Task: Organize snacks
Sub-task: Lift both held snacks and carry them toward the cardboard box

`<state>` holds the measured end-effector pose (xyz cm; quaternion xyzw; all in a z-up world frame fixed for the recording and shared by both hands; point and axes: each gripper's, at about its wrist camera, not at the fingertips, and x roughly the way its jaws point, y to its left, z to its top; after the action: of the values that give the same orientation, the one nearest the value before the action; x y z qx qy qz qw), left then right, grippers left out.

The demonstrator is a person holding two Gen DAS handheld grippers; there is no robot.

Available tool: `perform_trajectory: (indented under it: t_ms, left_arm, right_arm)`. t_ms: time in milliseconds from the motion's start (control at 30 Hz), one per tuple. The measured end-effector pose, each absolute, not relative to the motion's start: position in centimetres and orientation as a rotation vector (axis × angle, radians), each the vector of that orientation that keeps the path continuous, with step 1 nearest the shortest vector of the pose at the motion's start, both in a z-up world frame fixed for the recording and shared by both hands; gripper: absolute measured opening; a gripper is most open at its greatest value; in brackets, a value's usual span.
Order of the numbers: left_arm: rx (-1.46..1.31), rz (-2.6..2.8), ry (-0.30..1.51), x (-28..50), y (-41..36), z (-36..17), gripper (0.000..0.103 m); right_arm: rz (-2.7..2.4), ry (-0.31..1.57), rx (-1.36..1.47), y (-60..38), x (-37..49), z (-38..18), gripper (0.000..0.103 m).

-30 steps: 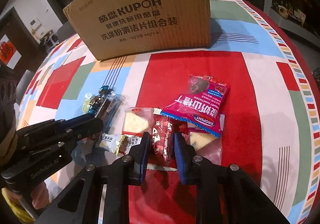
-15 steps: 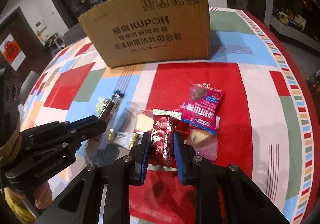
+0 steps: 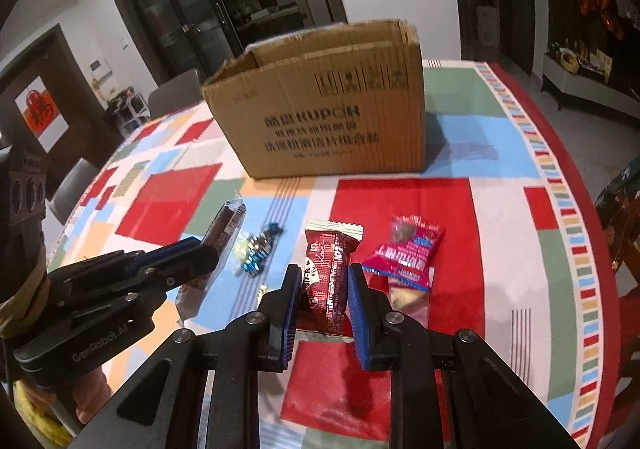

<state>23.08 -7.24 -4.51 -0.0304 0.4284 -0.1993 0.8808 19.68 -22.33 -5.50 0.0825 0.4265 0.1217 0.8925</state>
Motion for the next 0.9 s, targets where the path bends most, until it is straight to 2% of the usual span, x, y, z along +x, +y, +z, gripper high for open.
perform_trajectory:
  t_ms: [900]
  left_arm:
    - [-0.044,-0.392,0.718,26.3,-7.3,3.5,0.016]
  right_arm:
    - [0.257,0.716,0.171,-22.9,23.6,2.4,0.025]
